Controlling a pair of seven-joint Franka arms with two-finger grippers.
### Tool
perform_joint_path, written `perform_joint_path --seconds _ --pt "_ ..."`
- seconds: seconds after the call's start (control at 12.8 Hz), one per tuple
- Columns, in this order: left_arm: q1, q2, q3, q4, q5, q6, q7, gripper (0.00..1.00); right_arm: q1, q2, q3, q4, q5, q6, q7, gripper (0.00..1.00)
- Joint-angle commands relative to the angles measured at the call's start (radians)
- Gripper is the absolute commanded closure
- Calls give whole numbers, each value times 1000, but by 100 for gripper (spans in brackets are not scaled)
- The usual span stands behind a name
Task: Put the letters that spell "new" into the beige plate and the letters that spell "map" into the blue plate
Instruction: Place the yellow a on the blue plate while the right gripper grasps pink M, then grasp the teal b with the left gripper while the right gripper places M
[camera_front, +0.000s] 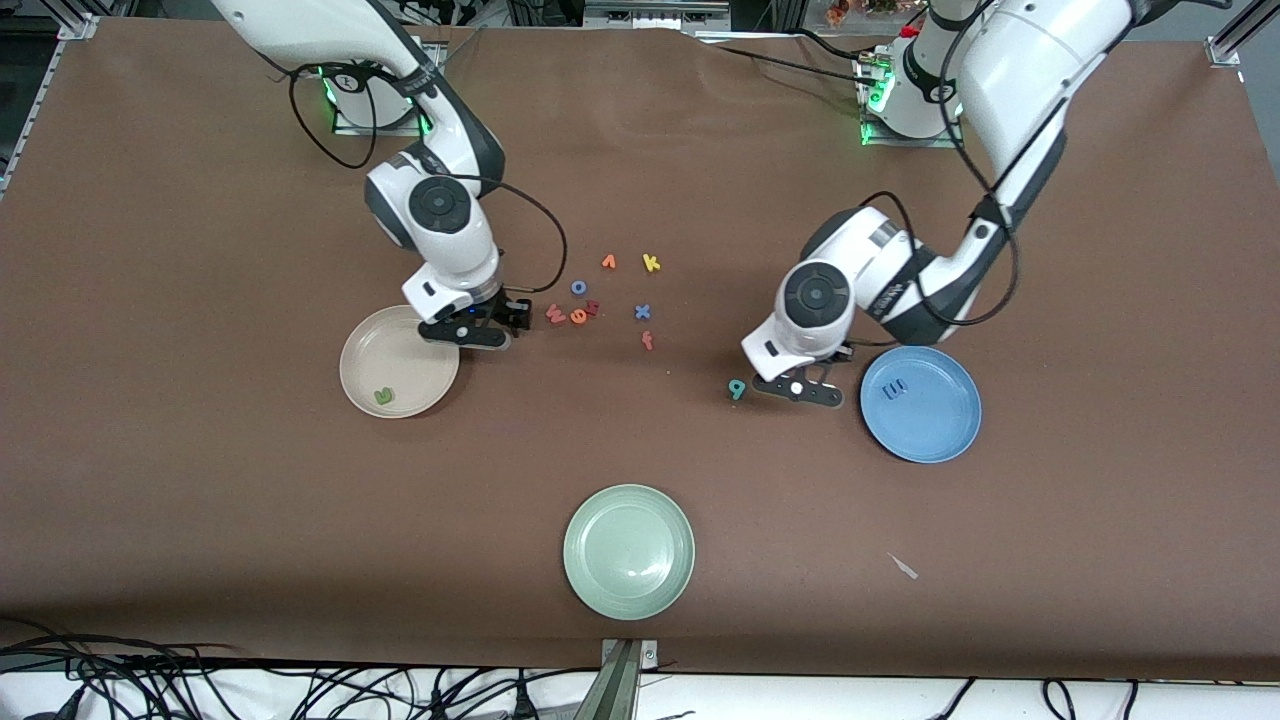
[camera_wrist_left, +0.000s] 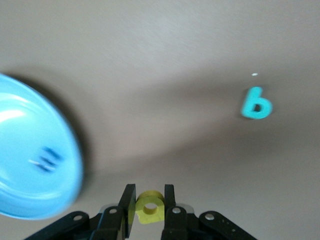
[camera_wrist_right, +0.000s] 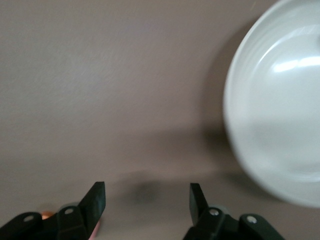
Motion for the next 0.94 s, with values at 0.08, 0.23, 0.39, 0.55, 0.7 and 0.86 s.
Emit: perform_joint_path --seconds 0.08,0.23,0.39,0.55,0.7,0.86 --pt "148 -19 -8 6 14 -18 458 99 54 28 24 21 -19 13 208 23" --pt "213 -7 -7 1 19 -14 603 96 68 39 24 23 -17 22 269 23" --pt "296 13 -5 -25 25 43 712 93 66 73 24 20 -22 64 344 23" --pt "348 25 -5 -86 22 147 764 88 68 77 24 23 -42 64 372 23" --pt "345 18 -5 -100 32 157 766 0 69 91 24 26 -66 65 397 23" --pt "339 10 -26 -68 16 145 765 0 71 109 22 39 -124 67 435 23"
